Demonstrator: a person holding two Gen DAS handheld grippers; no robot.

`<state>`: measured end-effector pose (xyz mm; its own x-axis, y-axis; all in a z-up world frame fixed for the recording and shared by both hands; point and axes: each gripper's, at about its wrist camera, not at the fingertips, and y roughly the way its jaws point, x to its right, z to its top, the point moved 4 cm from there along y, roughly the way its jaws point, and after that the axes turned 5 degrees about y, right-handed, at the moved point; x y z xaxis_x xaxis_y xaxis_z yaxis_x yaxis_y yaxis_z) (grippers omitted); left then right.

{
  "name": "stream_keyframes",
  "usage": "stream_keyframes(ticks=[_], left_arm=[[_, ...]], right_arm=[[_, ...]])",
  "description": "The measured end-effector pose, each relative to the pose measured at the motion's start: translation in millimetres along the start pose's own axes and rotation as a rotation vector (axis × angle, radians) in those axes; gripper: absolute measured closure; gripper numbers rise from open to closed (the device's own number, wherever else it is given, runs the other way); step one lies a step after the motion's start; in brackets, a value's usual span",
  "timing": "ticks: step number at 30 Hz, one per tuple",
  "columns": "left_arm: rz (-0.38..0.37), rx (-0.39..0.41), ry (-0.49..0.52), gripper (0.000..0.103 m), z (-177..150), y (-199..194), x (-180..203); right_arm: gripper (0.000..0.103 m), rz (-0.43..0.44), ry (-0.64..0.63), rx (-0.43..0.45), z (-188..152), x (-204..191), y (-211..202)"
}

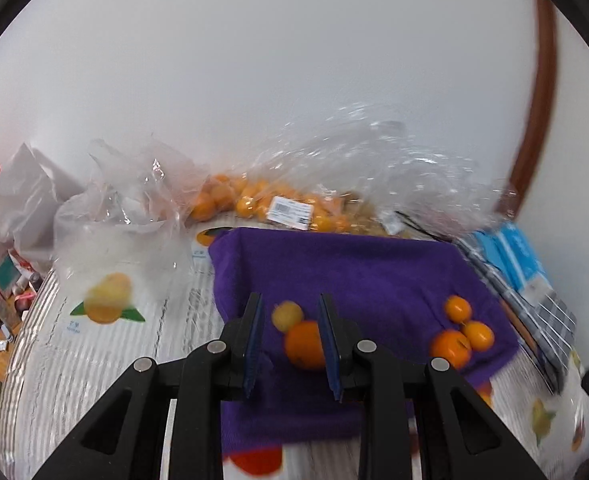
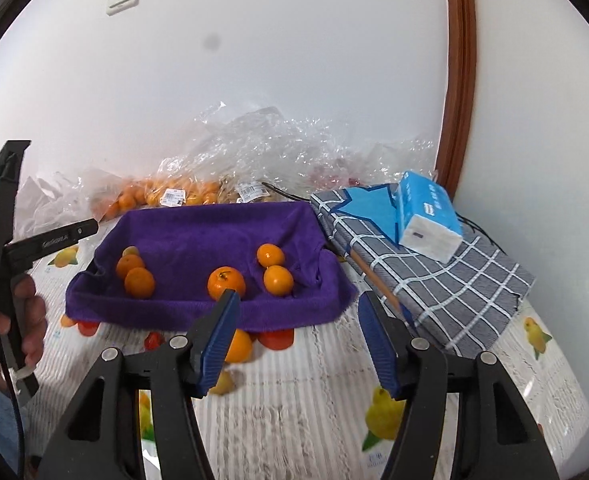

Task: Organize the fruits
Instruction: 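Withdraw both open grippers back toward the loose fruits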

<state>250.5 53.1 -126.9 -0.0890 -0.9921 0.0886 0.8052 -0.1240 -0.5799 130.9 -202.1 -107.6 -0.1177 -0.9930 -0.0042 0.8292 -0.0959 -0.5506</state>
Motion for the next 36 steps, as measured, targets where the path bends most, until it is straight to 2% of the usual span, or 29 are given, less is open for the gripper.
stream_keyframes(ticks=[3,5,7,10,13,18,21,24,30,36], left_arm=[[-0.019,-0.028,0.033,0.077,-17.9,-17.7,6.3],[0.002,-0.054,0.027,0.077,-29.4,-27.6,4.3],[-0.015,-0.064,0.004,0.077,-39.7,-38.7,1.0],[-0.027,-0.054,-0.034,0.076,-51.7,-55.1,-5.6],[-0.001,-0.037,-0.044,0.073,-62.4,-67.3,-9.5],[0.015,-0.061,-0.019,0.073,-74.2,-68.7,-10.7],[0.034,-0.097,-0.058,0.073,-84.4,-64.8,-16.0],[0.016,-0.135,-0.083,0.073,-93.8,-59.3,-18.7],[-0.029,-0.196,-0.023,0.073,-106.6,-48.2,-9.0],[-0.075,-0.231,-0.074,0.073,-117.3,-34.2,-13.2]], right_arm=[[0.042,0.020,0.011,0.005,-9.3,-2.4,-8.9],[0.042,0.033,0.016,-0.008,-15.9,-5.0,-11.1],[0.042,0.046,0.023,-0.022,-22.7,-8.8,-13.1],[0.042,0.055,0.016,-0.035,-32.2,-14.0,-18.0],[0.042,0.052,0.005,-0.032,-38.5,-15.3,-24.0],[0.042,0.060,0.014,-0.040,-47.6,-11.1,-29.2],[0.042,0.063,0.029,-0.049,-51.8,-7.4,-30.1],[0.042,0.062,0.031,-0.054,-55.1,-5.2,-30.0],[0.042,0.053,0.009,-0.041,-55.8,-0.5,-30.5],[0.042,0.050,-0.003,-0.053,-57.8,-2.3,-17.5]])
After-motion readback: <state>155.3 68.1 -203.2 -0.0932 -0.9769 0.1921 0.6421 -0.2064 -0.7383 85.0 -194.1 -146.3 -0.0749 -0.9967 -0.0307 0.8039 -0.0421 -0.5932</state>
